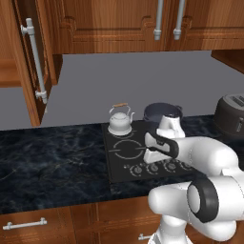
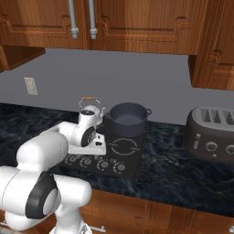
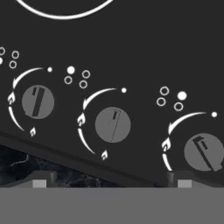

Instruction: Pick the kettle from the cabinet and place it on a stove burner. Then pick the pot from the counter and place it on another stove burner. Finally, turn both burners on.

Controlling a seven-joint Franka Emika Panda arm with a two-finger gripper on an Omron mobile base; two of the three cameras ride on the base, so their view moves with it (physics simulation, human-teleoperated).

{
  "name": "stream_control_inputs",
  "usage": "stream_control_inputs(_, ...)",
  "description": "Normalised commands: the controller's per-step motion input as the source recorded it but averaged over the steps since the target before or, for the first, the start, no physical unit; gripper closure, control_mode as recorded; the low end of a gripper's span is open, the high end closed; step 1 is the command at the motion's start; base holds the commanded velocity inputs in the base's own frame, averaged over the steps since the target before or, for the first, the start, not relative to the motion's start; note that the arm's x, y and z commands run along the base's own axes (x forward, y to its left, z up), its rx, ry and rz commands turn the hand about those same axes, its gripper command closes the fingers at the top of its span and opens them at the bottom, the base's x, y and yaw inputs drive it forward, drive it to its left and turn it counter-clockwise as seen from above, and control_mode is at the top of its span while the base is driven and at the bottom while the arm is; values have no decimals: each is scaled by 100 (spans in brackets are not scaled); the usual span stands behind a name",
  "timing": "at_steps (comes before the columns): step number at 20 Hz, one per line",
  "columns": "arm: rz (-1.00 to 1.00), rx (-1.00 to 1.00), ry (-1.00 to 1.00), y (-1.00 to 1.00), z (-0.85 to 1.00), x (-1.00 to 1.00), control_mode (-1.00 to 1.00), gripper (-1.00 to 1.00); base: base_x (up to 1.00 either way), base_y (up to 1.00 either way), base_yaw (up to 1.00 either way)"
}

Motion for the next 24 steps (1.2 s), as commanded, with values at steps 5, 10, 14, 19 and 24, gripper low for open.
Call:
stream_control_inputs(5,0,-1,0,1,-16,14,-100,-100,0,0,0)
stream_control_inputs(10,0,0,0,0,0,1,-100,-100,0,0,0)
stream_control_inputs(14,-1,0,0,0,0,0,-100,-100,0,0,0)
stream_control_inputs(19,-3,0,-1,0,-4,0,-100,-100,0,0,0)
stream_control_inputs(24,-6,0,-1,0,-3,-5,-100,-100,0,0,0)
